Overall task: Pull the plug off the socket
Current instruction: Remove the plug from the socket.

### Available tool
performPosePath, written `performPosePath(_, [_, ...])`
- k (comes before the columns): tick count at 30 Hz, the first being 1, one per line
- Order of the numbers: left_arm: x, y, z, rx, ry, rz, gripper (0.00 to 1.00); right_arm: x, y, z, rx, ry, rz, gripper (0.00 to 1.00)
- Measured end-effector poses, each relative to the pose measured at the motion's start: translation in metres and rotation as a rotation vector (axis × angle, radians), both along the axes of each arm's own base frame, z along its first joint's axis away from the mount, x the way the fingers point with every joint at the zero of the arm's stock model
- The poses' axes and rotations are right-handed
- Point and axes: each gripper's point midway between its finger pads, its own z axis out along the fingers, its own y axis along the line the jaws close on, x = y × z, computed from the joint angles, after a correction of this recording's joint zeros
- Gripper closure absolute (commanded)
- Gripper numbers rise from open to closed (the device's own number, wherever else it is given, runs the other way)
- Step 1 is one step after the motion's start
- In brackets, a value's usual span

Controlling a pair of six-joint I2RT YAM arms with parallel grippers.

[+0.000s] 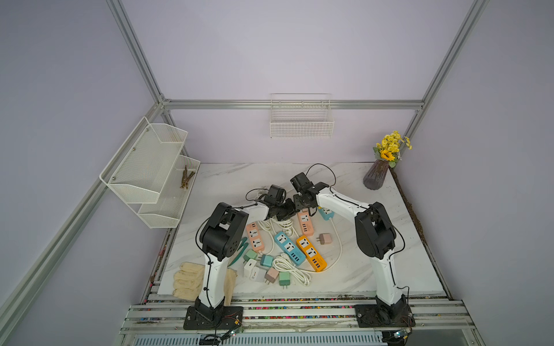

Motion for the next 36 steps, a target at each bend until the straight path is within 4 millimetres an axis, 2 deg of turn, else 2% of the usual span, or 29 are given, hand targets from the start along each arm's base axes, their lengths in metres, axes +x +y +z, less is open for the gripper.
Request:
performPosePath(6, [-0.001,0.0,-0.001,0.01,0.006,0.003,0.72,-0.002,0.003,0.001,0.02,0.008,0.007,0.77])
performPosePath(14, [0.002,-0.002,-0.004,0.0,0.005,-0.003,0.72,0.003,-0.012,0.005,0.081,0.022,-0.037,0.79])
performPosePath(19, [0.004,-0.007,-0.003,-0.022,0.002,-0.021,0.72,-0.013,-0.018,0.015,0.151,-0.033,-0.033,0.79])
performPosePath(23, [0.005,-0.008,-0.003,-0.024,0.0,-0.023,0.72,-0.033,-0.011,0.025,0.159,-0.042,-0.005,0.79])
performPosePath(27, [0.005,-0.008,-0.002,-0.024,-0.005,-0.029,0.72,-0.037,-0.004,0.033,0.154,-0.06,0.0,0.79])
performPosePath(31, [0.006,-0.009,0.001,-0.003,-0.033,-0.068,0.67,-0.042,-0.014,0.057,0.167,-0.101,-0.012,0.77])
performPosePath(33, [0.006,-0.007,0.002,0.015,-0.051,-0.094,0.57,-0.051,-0.024,0.08,0.196,-0.143,-0.019,0.77])
performPosePath(36, [0.004,-0.006,0.015,0.036,-0.101,-0.135,0.51,-0.07,-0.04,0.116,0.295,-0.214,-0.015,0.77])
